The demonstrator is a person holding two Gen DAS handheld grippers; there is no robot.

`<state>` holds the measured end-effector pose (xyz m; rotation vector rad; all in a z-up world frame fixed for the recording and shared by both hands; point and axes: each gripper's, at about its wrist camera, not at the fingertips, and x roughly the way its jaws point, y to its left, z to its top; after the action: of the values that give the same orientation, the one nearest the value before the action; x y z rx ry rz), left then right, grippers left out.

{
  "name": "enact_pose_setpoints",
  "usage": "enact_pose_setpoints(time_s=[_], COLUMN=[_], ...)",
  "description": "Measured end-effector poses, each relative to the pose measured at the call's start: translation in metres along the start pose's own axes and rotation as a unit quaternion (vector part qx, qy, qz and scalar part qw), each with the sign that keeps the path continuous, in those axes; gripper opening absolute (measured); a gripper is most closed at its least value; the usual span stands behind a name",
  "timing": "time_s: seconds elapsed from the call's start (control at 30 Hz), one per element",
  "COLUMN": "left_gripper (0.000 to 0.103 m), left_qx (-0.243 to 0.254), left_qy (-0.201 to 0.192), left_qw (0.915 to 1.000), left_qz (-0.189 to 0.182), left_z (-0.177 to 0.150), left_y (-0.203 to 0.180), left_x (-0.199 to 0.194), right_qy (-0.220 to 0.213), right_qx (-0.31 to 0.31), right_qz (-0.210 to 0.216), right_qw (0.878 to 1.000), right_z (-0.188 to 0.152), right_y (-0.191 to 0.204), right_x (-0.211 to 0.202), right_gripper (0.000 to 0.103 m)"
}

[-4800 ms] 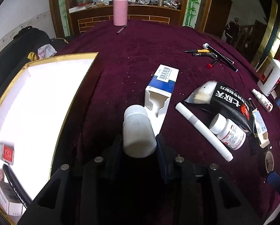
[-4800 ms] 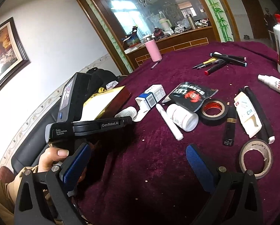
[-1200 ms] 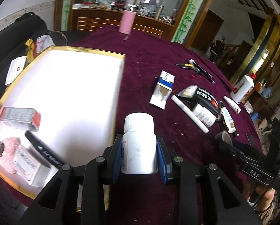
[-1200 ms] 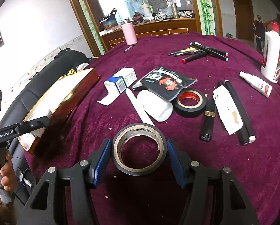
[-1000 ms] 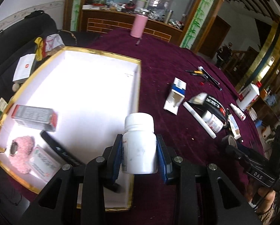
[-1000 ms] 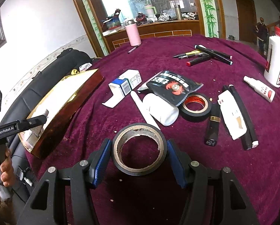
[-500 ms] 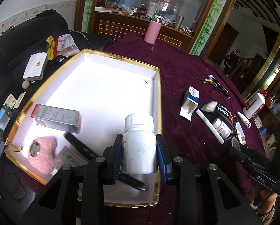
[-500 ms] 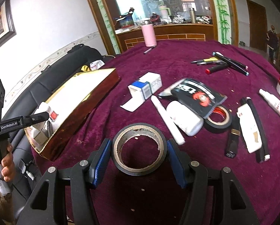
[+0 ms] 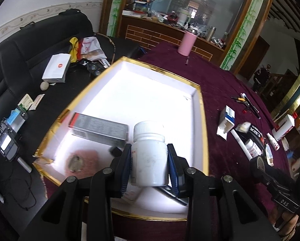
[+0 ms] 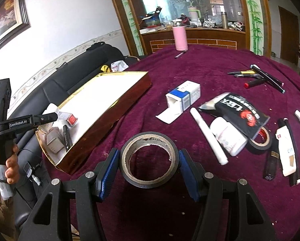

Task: Organize objects
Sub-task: 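Lower the white bottle into the tray with the left tool while the right tool releases the tape roll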

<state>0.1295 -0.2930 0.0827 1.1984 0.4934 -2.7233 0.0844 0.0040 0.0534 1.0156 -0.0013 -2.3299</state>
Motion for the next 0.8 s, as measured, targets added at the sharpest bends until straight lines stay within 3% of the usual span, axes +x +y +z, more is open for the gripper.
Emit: enact_pose_setpoints(time_s=[0.4, 0.8], left_gripper=[0.033, 0.033], left_qx=[-0.011, 0.030], left_qy=[-0.004, 0.043], left_qw=[0.9986, 0.9957], left_qz=[0.053, 0.077], left_z=[0.011, 0.015], left_y=[0.046, 0.082], left_x=[-0.008, 0.018], right_qy=[-0.002, -0.005], right_qx=[-0.047, -0.101], right_qz=[0.036, 0.074], right_qw=[0.998, 0.992], right_z=[0.015, 0.033], right_y=[0.043, 0.087], right_x=[0.016, 0.035], right_gripper=[0.065, 0.065])
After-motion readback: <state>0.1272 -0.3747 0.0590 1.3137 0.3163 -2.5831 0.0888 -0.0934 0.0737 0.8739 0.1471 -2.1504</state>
